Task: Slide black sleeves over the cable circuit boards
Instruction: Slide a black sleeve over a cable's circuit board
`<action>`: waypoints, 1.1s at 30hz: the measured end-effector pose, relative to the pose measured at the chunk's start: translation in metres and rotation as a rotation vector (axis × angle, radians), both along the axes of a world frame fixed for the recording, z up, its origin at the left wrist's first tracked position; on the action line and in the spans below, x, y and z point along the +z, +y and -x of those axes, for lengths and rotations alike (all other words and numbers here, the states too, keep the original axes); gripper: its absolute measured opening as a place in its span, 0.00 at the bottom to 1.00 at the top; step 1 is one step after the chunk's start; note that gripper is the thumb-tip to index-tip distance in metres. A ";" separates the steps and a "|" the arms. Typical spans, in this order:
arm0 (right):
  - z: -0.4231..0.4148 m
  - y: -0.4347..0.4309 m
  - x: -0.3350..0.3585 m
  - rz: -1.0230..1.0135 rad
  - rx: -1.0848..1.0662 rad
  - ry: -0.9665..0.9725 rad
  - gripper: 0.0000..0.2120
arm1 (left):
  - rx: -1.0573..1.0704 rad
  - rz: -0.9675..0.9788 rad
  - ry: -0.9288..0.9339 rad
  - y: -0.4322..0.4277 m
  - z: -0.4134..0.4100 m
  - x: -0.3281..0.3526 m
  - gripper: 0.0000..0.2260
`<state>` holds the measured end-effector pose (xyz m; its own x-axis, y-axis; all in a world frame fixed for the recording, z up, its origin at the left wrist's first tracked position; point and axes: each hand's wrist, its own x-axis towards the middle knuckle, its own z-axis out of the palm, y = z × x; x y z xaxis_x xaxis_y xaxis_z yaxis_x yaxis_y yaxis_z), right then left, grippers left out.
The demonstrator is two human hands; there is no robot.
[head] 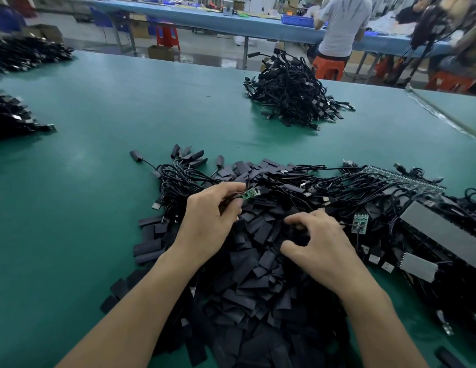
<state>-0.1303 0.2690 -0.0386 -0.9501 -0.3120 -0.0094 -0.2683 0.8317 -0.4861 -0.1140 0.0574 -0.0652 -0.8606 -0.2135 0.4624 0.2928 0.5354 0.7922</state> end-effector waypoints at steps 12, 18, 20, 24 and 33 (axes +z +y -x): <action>0.004 -0.003 -0.011 0.081 -0.039 0.105 0.08 | -0.035 -0.001 -0.005 0.001 -0.003 0.001 0.09; 0.003 -0.005 -0.008 0.274 -0.061 0.319 0.09 | -0.050 -0.039 -0.011 0.002 -0.007 0.002 0.11; 0.002 -0.007 -0.006 0.400 -0.076 0.378 0.09 | -0.079 -0.049 -0.012 0.002 -0.009 0.004 0.13; 0.001 -0.010 -0.003 0.735 -0.064 0.298 0.09 | -0.122 0.115 0.050 0.002 -0.011 0.007 0.08; -0.001 -0.019 -0.007 0.885 0.099 0.140 0.09 | -0.189 0.086 -0.072 0.009 -0.014 0.009 0.13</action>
